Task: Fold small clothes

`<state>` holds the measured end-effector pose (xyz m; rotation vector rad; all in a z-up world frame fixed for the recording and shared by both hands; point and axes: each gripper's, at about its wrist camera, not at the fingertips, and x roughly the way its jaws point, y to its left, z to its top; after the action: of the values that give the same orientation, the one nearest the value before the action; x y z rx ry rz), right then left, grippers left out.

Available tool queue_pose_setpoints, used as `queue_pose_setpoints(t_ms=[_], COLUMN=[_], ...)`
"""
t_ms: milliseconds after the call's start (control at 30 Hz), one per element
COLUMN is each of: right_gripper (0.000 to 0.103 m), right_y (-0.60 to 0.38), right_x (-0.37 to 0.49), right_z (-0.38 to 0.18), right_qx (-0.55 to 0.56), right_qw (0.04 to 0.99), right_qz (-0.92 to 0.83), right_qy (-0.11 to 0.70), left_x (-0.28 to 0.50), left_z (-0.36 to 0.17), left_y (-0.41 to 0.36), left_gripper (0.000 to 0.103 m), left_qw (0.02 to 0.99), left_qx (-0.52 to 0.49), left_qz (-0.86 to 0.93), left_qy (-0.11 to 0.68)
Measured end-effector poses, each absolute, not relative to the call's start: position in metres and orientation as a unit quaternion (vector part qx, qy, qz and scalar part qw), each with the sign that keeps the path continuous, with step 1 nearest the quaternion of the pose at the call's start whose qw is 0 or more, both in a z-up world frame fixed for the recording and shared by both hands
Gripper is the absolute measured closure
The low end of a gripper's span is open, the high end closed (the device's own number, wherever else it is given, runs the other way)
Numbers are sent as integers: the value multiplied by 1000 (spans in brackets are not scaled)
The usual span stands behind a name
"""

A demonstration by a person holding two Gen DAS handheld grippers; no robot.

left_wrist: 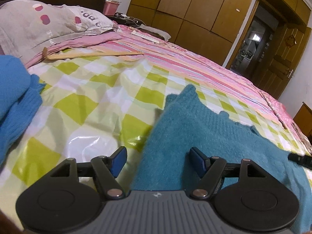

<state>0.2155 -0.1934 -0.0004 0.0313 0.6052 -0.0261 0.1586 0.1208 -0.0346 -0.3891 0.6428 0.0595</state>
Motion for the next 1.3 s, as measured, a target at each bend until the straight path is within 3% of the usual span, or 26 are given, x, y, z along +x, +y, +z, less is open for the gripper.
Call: queue_pose_setpoints(t_ms=[233, 767, 933, 1133, 1300], right_gripper=[53, 43, 29, 25, 25], right_y=[-112, 22, 58, 90, 87], right_x=[211, 261, 271, 275, 272], right_z=[26, 13, 4, -26, -28], right_qx=[-33, -40, -92, -218, -223], right_qw=[941, 885, 872, 854, 856], right_qz=[93, 188, 184, 162, 169], right_qy=[325, 425, 444, 444, 434], left_x=[130, 111, 113, 115, 118], left_z=[-29, -31, -30, -33, -35], left_y=[135, 144, 133, 134, 132], left_gripper=[26, 26, 27, 26, 23], left_qw=[908, 889, 896, 894, 895], left_qx=[-239, -281, -254, -256, -250], left_qz=[55, 36, 21, 16, 18], left_qy=[341, 359, 364, 368, 369])
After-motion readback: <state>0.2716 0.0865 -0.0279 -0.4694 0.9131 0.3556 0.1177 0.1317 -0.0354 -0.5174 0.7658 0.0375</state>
